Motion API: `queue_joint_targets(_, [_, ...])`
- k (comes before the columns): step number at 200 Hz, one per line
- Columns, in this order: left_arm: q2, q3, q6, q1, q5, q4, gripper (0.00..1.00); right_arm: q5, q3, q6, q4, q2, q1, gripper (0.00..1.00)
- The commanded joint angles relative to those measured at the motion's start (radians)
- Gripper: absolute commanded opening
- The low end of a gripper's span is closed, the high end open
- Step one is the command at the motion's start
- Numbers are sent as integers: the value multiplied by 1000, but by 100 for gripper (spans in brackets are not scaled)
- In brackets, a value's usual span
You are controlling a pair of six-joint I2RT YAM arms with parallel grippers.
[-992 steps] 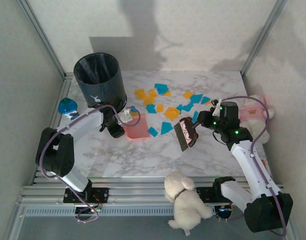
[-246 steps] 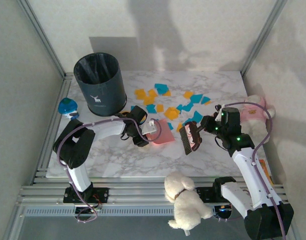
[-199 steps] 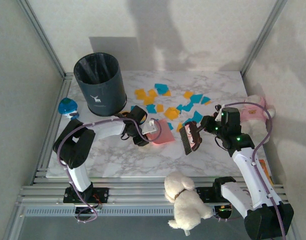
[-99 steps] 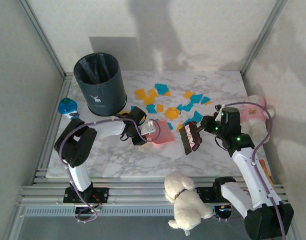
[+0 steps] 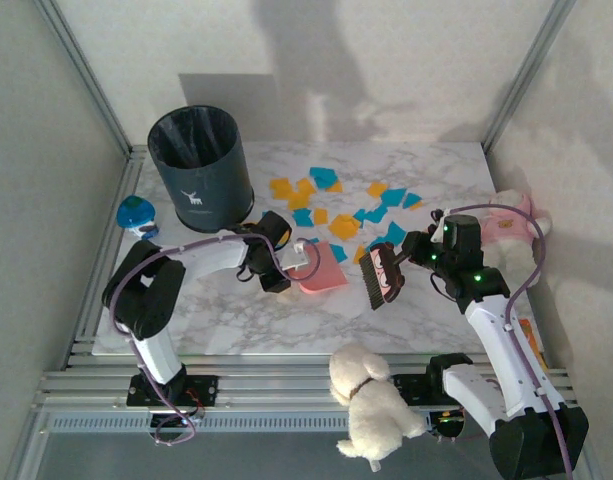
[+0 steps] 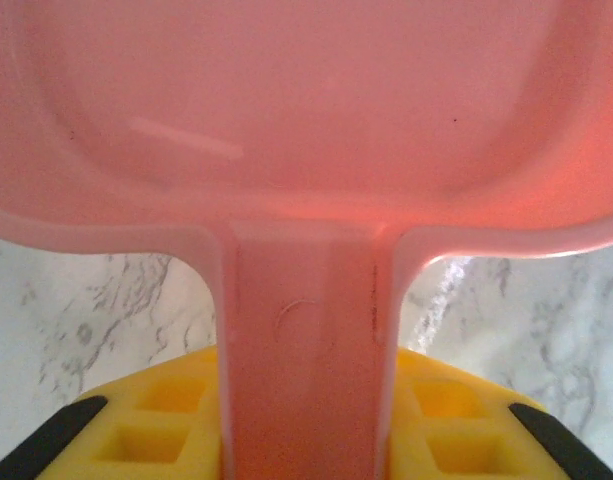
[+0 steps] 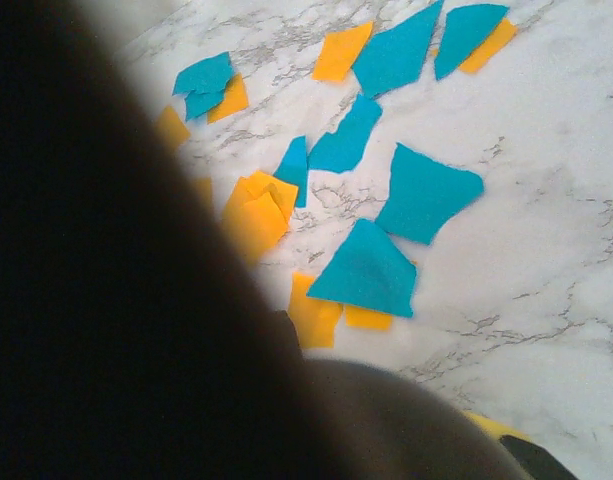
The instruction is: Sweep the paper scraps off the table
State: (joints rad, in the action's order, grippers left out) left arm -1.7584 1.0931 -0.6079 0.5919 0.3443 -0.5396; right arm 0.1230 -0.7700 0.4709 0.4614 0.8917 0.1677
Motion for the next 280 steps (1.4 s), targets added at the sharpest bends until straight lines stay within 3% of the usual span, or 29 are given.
queue_joint_targets(1, [77, 47, 35, 0, -5, -81, 0, -9, -41, 0, -22, -1, -5, 4])
queue_joint_targets(57, [174, 37, 55, 0, -74, -131, 0, 29, -66, 8, -89, 68, -6, 0])
queue_joint_targets(116, [246, 67, 80, -23, -148, -228, 0, 103, -140, 43, -226, 244, -7, 0])
queue_joint_targets(172, [271, 132, 128, -92, -66, -324, 0, 241, -213, 122, -359, 438, 25, 0])
queue_joint_targets(199, [308, 117, 122, -95, -112, -337, 0, 282, -262, 129, -380, 523, 64, 0])
queue_joint_targets(228, [342, 80, 87, -94, -167, -355, 0, 281, -307, 134, -385, 604, 109, 0])
queue_joint_targets(280, [345, 59, 53, -87, -139, -397, 0, 239, -341, 122, -338, 689, 141, 0])
